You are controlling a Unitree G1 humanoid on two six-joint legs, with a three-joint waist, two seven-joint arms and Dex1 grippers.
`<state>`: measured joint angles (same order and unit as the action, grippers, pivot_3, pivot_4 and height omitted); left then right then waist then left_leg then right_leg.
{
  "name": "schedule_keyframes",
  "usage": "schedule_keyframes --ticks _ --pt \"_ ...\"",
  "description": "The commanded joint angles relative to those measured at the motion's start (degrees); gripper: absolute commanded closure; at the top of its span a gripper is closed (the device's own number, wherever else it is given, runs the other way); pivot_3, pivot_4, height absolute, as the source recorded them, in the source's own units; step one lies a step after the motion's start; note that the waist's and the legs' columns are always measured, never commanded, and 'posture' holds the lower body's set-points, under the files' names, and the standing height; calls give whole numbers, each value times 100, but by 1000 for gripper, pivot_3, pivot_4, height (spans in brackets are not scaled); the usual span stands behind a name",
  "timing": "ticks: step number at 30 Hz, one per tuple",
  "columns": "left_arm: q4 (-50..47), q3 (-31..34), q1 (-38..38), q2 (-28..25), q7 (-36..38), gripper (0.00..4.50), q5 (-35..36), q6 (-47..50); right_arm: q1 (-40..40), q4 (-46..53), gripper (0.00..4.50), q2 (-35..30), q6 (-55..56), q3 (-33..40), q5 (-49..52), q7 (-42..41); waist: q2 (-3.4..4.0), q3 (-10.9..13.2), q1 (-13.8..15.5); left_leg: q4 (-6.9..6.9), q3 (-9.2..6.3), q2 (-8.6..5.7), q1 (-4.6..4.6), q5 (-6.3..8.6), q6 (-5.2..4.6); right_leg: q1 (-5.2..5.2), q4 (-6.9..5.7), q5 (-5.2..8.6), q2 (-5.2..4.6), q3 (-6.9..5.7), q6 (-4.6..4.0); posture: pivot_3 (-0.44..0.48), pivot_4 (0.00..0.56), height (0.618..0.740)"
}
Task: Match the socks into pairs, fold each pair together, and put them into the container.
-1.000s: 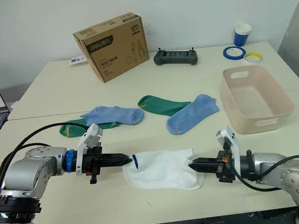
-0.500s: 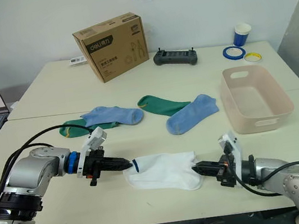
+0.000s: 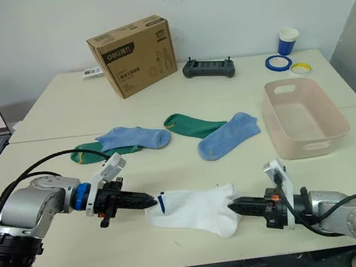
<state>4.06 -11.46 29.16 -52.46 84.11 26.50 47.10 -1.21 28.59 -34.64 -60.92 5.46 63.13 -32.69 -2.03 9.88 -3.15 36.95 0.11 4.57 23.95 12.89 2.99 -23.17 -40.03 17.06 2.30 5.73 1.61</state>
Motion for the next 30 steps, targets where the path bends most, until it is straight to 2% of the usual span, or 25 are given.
schedule_keyframes --ticks 1,10,15,30 --pt "99 -62 38 92 -168 4443 -233 -313 -96 -141 4500 -76 295 -52 -360 -163 0 0 0 0 1 0 1 0 0 0 0 0 0 0 0 0 150 740" --pt "468 15 216 246 -198 4443 -381 -533 -207 -313 4500 -58 419 -133 -604 -373 0 0 9 -2 -1 0 2 0 0 -1 0 2 1 -2 -3 0 150 740" --pt "398 111 298 340 -250 4443 -202 -243 -220 -314 4500 -76 392 -60 -520 -439 0 0 8 -2 1 0 3 0 0 -1 0 2 0 -1 -3 0 150 740" --pt "581 20 256 326 -278 4443 -476 -539 -303 -382 4500 103 429 -37 -676 -212 0 0 8 -1 0 0 3 0 0 -1 0 2 1 -1 -2 0 150 740"
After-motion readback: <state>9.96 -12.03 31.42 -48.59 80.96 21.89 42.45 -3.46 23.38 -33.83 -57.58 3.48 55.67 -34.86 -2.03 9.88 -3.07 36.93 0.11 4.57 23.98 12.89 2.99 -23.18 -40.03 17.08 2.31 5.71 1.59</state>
